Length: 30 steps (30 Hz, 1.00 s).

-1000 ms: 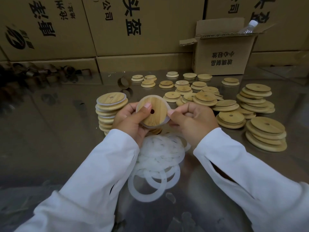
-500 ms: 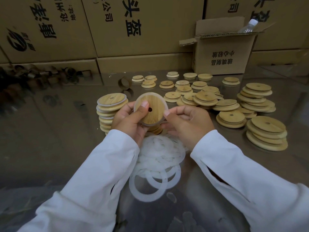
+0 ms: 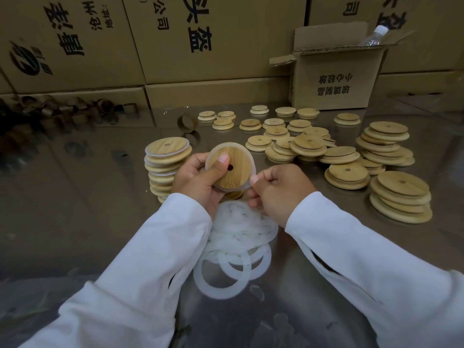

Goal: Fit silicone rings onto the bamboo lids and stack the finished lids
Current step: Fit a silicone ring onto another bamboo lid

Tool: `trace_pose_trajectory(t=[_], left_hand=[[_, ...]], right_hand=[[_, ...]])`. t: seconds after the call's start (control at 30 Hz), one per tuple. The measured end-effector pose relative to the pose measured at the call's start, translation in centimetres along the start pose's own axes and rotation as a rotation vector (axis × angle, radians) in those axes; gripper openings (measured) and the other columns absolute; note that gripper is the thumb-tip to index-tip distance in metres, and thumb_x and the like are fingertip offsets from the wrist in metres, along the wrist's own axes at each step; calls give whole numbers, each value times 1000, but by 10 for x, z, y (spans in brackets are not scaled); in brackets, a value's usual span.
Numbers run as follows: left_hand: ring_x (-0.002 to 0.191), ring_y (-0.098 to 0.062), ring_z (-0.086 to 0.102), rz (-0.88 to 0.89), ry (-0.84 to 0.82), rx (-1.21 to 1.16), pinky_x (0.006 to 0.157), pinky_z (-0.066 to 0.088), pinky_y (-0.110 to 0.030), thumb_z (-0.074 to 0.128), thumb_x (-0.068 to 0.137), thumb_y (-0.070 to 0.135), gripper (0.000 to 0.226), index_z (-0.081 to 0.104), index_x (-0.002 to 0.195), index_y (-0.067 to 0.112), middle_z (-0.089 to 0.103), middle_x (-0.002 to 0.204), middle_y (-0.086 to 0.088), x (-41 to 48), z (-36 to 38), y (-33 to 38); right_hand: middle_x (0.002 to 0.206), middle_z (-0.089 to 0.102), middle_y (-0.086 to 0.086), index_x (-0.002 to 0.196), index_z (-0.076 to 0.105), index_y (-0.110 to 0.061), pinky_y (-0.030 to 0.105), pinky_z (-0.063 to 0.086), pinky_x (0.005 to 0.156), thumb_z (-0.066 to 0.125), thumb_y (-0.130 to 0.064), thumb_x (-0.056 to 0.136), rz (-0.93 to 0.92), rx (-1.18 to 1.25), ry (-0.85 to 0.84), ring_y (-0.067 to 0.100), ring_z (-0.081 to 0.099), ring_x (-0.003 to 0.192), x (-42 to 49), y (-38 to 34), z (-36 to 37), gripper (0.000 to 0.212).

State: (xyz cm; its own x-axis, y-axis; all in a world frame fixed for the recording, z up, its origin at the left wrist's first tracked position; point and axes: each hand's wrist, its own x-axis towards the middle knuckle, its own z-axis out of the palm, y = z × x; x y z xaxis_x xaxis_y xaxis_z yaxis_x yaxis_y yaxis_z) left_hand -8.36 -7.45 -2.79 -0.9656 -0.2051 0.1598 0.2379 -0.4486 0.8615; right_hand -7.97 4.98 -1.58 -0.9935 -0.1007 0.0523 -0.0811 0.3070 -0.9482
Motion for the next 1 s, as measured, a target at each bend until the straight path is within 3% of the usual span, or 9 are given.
trace_pose_trajectory(t=[0.13,0.27,0.33,0.5,0.63,0.73,0.9,1.0], left_hand=[[60,-12,67,3,-7,0,56,57,-28,55,82,6,2,54,83,5,67,61,-1,1,-1,-1],[59,-11,67,-8,-23,0,56,57,-27,56,80,6,3,53,81,5,67,60,0,0,-1,-1],[59,-12,67,-11,-26,-3,56,57,-28,56,80,7,3,53,81,5,67,60,-1,0,-1,-1],[62,-14,68,-21,-20,-28,57,58,-31,52,85,4,2,52,83,3,65,71,-7,0,2,1],[64,-15,68,-22,-30,-35,59,58,-31,52,85,4,2,51,84,3,63,77,-10,-2,2,3],[63,-15,66,-17,-28,-26,58,58,-30,51,86,3,5,50,81,3,60,77,-11,-3,1,3],[60,-14,66,-1,-21,-19,57,58,-29,51,85,2,6,50,79,3,62,68,-7,-3,2,3],[59,-14,66,-2,-8,-25,56,57,-29,51,85,1,8,50,78,4,64,63,-4,-3,3,2]], right_hand=[[80,67,7,62,56,-22,37,53,82,55,-16,91,-30,-43,-8,28,65,83,-3,-1,-3,30],[65,61,0,61,57,-17,11,47,52,54,-12,91,2,-30,-71,15,60,60,-7,-5,-7,30],[62,59,-1,60,57,-16,6,40,42,55,-11,91,19,-13,-89,10,56,53,-9,-6,-9,31],[56,59,-4,64,58,-17,19,48,62,56,-15,90,-2,66,2,8,56,52,-10,-5,-5,27],[44,56,-10,67,59,-15,7,41,43,56,-14,91,6,138,16,-2,50,36,-11,-6,-4,24],[53,58,-7,68,60,-15,9,44,45,56,-14,91,50,151,-27,-2,51,36,-11,-6,-4,23],[43,56,-10,63,60,-16,18,48,57,58,-15,89,55,183,26,-1,52,37,-11,-6,-2,26],[40,55,-11,63,61,-15,18,47,56,59,-15,89,59,194,37,0,52,36,-11,-5,-1,26]])
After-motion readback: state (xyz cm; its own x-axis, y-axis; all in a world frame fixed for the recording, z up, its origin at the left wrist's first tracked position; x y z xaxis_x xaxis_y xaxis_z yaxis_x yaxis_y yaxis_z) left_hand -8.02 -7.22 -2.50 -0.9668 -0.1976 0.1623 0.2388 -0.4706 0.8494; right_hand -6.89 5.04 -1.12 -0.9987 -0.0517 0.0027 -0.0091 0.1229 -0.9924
